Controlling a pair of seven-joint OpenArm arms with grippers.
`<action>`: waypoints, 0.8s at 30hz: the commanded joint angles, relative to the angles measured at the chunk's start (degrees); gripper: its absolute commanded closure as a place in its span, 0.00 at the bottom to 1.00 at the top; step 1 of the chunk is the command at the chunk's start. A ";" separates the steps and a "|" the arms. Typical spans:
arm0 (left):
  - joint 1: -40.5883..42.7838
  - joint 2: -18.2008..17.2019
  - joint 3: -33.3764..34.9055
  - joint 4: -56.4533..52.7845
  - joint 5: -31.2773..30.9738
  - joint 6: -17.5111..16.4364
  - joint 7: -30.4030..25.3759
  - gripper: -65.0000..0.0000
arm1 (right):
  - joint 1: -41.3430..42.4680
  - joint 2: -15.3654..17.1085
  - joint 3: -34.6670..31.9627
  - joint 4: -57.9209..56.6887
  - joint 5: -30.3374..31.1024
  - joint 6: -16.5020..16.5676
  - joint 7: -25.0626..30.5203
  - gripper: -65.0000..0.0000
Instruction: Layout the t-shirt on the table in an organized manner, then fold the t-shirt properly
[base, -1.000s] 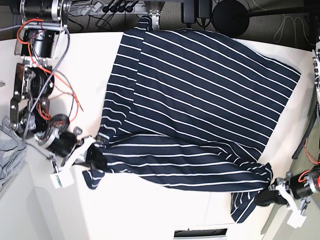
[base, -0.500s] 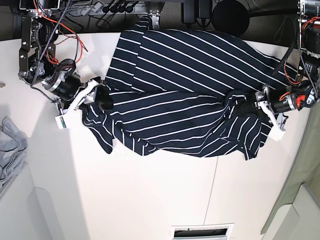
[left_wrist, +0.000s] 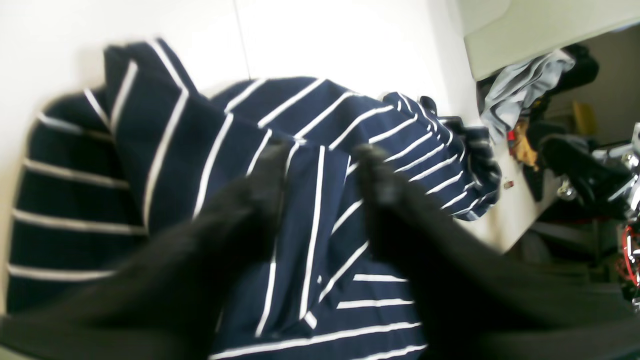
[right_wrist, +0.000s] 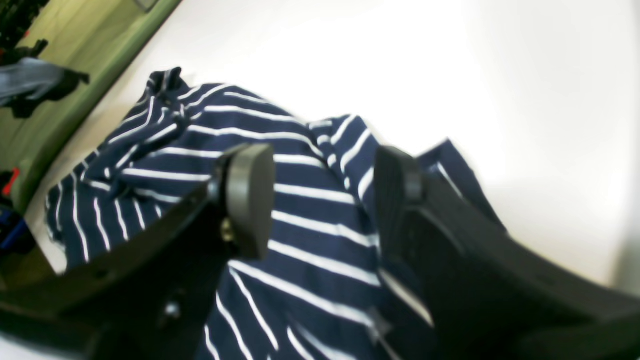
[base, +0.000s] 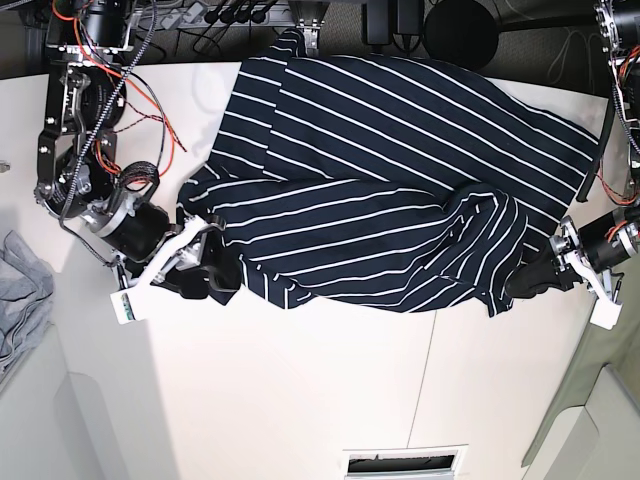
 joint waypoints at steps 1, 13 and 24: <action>-1.25 -1.14 -0.33 1.33 -1.33 -0.69 -1.18 0.42 | 1.81 -0.81 0.13 0.46 0.26 0.37 1.95 0.51; -4.72 1.68 13.20 1.44 20.20 -0.69 -18.73 0.41 | 12.96 -4.52 -9.79 -24.44 -14.78 -5.22 13.18 0.51; -6.62 6.95 26.80 1.38 39.32 -0.69 -22.38 0.82 | 15.10 -4.52 -14.75 -31.01 -14.71 -5.97 13.33 1.00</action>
